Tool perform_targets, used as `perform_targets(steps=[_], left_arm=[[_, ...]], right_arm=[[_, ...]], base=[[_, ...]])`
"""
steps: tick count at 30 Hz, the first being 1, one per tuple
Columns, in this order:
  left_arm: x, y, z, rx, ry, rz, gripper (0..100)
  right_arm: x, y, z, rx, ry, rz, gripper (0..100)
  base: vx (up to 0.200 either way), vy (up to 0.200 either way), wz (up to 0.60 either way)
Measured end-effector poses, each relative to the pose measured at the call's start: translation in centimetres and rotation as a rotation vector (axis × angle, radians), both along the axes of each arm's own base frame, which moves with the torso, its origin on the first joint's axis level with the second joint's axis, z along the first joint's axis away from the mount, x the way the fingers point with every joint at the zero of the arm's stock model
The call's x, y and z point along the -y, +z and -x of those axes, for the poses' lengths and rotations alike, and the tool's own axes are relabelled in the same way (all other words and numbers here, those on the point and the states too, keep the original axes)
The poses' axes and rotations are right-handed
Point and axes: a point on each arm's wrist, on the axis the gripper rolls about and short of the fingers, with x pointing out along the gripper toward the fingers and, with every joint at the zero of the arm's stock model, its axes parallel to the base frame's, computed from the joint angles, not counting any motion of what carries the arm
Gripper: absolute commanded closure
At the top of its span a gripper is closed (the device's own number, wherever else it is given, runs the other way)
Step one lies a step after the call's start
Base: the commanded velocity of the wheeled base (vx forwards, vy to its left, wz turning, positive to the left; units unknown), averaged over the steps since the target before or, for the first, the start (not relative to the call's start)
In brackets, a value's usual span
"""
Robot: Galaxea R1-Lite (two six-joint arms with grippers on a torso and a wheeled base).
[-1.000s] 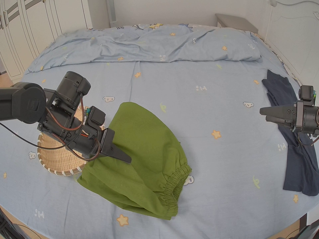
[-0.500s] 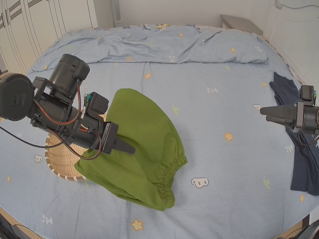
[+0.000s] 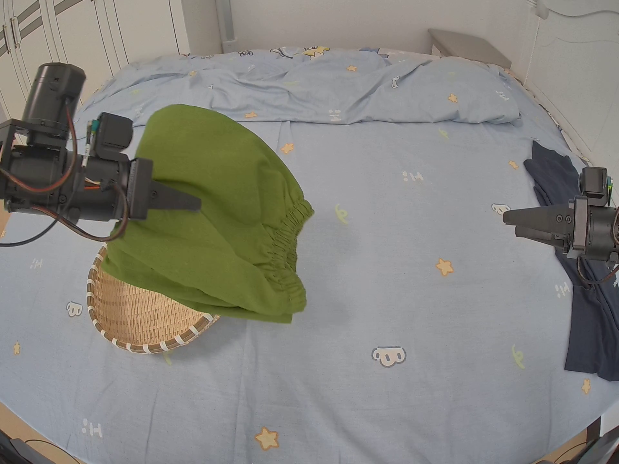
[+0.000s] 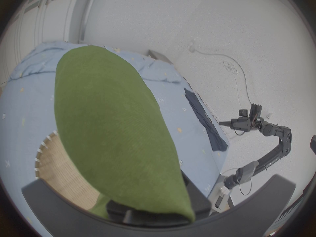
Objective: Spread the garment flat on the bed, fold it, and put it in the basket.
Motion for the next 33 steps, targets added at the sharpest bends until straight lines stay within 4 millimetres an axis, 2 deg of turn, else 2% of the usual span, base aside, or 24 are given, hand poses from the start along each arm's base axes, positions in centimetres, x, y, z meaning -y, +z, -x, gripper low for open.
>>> perform_targets(steps=[6, 10, 13, 21, 25, 33], left_arm=[[-3.1, 1.0, 0.7, 0.054, 0.117, 0.021, 100], [-5.0, 0.8, 0.6, 0.051, 0.195, 0.023, 100], [-6.6, -0.1, 0.1, 0.015, 0.260, 0.020, 100], [-9.7, -5.6, -1.1, -0.217, 0.391, 0.011, 100], [-10.6, -8.0, -2.1, -0.310, 0.424, 0.006, 100], [-11.9, -12.9, -5.6, -0.487, 0.473, -0.022, 100]], right_arm=[[0.0, 0.0, 0.1, 0.001, 0.000, 0.000, 0], [0.0, 0.1, 0.1, 0.003, 0.000, 0.000, 0], [0.0, 0.1, 0.1, 0.002, 0.000, 0.000, 0], [-0.2, 0.2, 0.4, 0.005, 0.011, -0.002, 0], [-0.2, 0.2, 0.5, 0.005, 0.015, -0.002, 0], [-0.4, 0.2, 0.7, 0.006, 0.024, -0.002, 0]], base=[[0.000, 0.000, 0.00], [0.000, 0.000, 0.00], [0.000, 0.000, 0.00], [0.000, 0.000, 0.00], [0.000, 0.000, 0.00], [0.000, 0.000, 0.00]])
